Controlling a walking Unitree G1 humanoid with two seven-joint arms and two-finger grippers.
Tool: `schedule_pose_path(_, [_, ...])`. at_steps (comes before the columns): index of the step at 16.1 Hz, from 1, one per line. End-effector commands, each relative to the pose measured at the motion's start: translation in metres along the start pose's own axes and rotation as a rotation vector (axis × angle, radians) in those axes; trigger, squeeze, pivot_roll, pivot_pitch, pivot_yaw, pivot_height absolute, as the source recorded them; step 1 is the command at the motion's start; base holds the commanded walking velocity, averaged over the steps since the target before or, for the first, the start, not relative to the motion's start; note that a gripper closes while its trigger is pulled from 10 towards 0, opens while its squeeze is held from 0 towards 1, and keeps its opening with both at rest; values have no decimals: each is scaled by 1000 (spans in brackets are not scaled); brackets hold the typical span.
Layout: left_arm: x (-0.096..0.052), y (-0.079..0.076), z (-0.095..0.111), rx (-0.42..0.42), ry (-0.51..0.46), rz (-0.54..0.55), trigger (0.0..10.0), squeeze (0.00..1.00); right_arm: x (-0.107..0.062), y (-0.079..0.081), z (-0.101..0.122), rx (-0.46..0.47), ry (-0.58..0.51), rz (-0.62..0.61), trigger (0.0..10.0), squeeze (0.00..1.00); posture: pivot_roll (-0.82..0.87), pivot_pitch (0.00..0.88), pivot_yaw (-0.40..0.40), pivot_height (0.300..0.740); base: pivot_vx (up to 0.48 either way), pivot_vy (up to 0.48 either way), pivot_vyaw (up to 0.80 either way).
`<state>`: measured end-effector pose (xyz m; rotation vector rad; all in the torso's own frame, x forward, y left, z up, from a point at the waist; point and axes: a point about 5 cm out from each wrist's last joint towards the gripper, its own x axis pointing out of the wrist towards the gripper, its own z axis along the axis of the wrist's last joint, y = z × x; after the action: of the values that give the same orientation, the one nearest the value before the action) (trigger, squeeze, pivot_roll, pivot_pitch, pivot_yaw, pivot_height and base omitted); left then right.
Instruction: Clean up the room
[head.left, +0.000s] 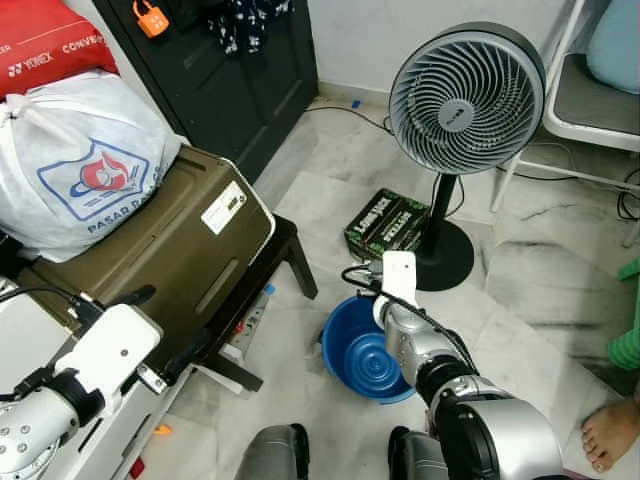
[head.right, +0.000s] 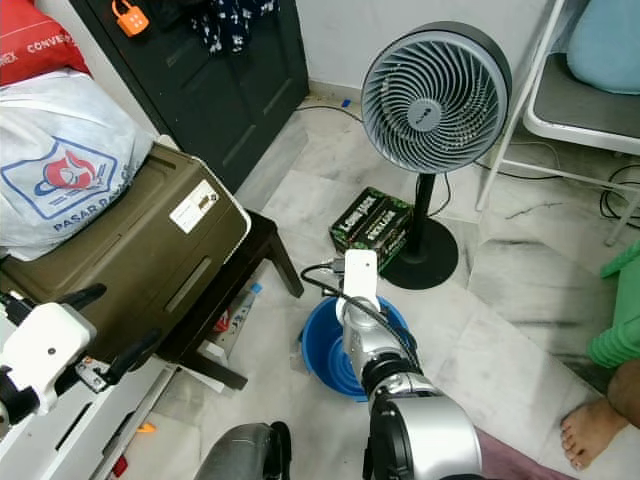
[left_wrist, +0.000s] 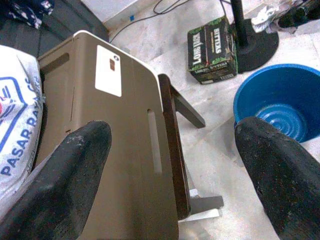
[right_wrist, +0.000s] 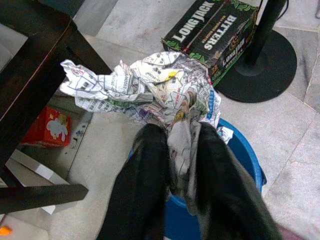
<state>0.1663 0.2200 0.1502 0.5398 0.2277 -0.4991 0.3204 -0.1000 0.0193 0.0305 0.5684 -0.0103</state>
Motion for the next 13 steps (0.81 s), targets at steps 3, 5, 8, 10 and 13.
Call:
schedule_pose_path(3, [0,-1,0,4,6,-7,10000,0,-1,8,-1,8,9,20,10000,1000,330,168,168,740,0,0,0])
schedule_pose_path(5, [2,-1,1,2,2,-4,10000,0,-1,9,-1,6,10,21,10000,1000,328,165,167,740,0,0,0])
schedule_pose_path(8, [5,-5,2,-1,-9,-8,10000,0,-1,10,-2,13,13,29,10000,1000,329,159,158,740,0,0,0])
schedule_pose_path(10, [8,-4,1,-6,-15,5,10000,0,0,14,6,18,-11,59,10000,1000,313,147,146,740,0,0,0])
schedule_pose_path(13, [21,-6,3,-21,-55,13,10000,0,-1,12,10,-9,-43,126,10000,1000,261,122,119,740,0,0,0])
